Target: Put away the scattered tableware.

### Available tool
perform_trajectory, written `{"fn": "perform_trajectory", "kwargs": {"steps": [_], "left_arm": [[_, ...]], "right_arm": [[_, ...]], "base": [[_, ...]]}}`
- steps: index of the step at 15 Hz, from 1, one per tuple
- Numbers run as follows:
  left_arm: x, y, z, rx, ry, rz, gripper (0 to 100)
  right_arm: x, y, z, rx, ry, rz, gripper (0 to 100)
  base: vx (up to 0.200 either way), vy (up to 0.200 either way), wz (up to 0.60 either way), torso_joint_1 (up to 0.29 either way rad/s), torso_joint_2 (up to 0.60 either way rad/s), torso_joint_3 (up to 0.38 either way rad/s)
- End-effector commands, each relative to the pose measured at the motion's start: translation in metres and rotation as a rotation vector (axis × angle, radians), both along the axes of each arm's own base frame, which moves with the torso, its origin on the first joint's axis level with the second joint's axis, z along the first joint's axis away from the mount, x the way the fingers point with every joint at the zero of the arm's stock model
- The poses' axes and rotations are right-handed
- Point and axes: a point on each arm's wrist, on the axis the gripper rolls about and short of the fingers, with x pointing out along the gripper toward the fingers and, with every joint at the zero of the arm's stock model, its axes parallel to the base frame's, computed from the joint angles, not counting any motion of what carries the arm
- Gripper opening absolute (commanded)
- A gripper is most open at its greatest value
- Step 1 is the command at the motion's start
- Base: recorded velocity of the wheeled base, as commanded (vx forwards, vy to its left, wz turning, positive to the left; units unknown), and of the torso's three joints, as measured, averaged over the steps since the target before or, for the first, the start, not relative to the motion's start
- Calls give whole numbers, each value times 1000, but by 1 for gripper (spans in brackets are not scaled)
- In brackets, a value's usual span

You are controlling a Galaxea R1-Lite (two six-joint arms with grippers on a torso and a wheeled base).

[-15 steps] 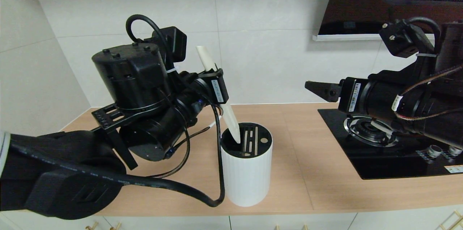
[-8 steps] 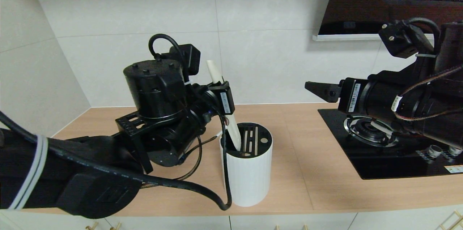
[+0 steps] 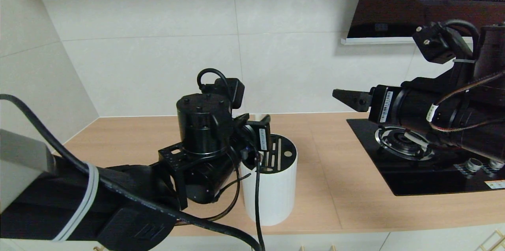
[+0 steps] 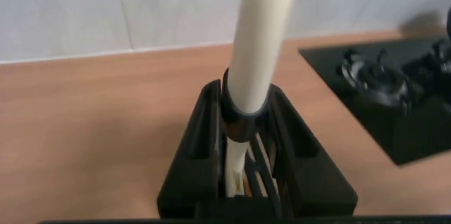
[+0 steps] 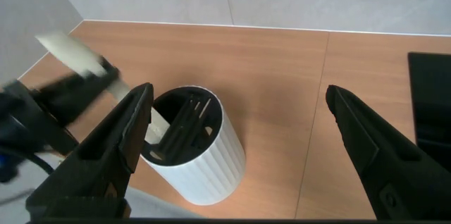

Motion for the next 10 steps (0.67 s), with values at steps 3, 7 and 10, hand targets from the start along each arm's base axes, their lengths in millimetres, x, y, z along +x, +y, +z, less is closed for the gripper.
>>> {"fn": "perform_trajectory", "kwargs": {"steps": [3, 7, 10], "left_arm": [[-1, -3, -6, 14, 15, -6, 100], [-13, 11, 29, -63, -62, -1, 100], [-37, 45, 77, -161, -174, 11, 100]], "right_arm": [[0, 0, -1, -1, 2, 0, 100], [0, 0, -1, -2, 3, 2, 100], [0, -1, 0, 0, 1, -1, 100]], "base": [[0, 0, 0, 0, 0, 0], [0, 0, 0, 0, 0, 0], [0, 0, 0, 0, 0, 0]]}}
